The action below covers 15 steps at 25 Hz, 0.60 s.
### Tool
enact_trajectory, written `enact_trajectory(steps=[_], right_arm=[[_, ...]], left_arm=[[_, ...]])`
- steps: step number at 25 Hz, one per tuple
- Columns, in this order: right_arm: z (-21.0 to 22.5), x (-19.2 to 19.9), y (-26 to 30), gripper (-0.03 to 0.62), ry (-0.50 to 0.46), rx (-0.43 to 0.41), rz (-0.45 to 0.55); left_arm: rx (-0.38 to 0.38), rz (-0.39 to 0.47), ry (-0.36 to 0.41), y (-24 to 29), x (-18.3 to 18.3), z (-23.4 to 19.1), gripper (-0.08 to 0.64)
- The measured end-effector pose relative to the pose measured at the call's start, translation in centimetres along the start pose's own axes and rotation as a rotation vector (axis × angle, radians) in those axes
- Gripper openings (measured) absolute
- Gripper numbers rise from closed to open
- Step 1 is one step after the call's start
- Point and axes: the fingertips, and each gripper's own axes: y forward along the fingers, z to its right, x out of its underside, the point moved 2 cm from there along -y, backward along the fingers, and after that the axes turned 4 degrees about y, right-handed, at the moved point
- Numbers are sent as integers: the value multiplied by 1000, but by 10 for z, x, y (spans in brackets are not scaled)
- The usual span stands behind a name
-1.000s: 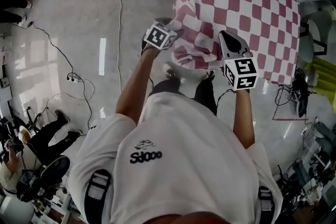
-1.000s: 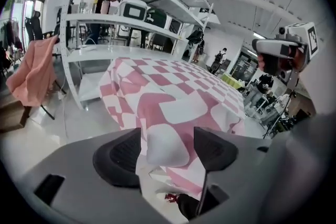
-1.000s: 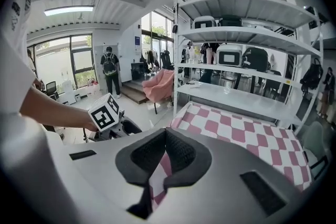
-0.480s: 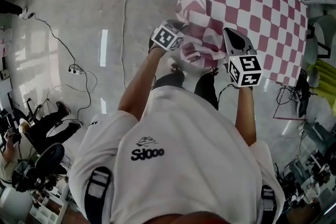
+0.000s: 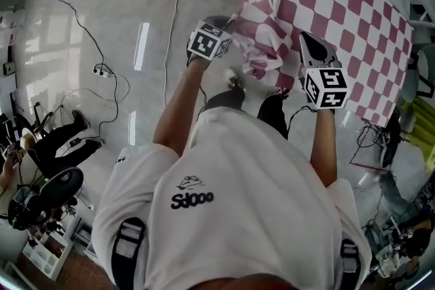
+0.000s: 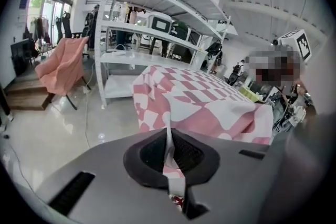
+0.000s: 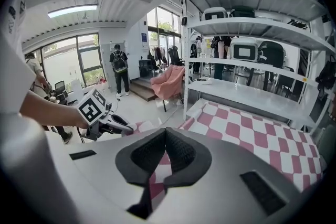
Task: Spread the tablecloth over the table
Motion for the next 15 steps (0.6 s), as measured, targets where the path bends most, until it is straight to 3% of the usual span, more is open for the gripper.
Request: enact_trajectory(steps=[7,15], right_arm=[[8,6,12,21,-5,-33,-23],[-4,36,46,21,7,-39,-101]], left_arm=[[-122,-78,-92,8,37,-39,29],[-248,-227,-251,27,135,-103,29]])
